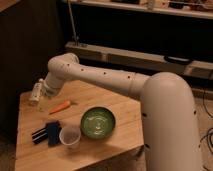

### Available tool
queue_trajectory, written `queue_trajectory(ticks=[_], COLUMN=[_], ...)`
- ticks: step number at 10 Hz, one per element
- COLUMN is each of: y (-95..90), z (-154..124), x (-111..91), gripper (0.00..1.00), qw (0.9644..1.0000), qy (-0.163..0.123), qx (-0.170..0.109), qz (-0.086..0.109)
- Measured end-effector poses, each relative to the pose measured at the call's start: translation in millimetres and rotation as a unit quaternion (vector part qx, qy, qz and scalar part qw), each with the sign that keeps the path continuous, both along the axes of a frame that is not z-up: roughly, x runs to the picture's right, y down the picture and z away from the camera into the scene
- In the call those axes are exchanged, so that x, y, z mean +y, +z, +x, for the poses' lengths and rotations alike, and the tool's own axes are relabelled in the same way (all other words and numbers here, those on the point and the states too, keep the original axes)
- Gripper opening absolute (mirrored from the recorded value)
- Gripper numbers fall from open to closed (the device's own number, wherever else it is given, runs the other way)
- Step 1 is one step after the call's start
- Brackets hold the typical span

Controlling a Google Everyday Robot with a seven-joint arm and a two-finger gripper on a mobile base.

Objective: Place the eraser in the ceramic cup

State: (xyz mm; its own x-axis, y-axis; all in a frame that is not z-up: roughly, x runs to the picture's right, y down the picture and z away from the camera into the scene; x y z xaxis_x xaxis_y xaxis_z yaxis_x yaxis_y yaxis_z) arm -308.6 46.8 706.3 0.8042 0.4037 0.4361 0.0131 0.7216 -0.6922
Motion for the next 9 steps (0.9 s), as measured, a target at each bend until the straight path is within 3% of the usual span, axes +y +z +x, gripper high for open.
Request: queue_trajectory(ticks=[3,5,7,9], y=[-0.7,13.5,21.6,38.9], z=[-8,-12,-20,-28], x=[16,33,44,60], gripper=[0.66,0.66,0.66,0.66], qw=[0.9982,0.9962,0.9945,0.9914], qy=[-0.033,-0.049,-0.063,-0.072], qx=[-0.021,-0.039,-0.055,-0.089], qz=[0.044,0.061,0.063,0.063])
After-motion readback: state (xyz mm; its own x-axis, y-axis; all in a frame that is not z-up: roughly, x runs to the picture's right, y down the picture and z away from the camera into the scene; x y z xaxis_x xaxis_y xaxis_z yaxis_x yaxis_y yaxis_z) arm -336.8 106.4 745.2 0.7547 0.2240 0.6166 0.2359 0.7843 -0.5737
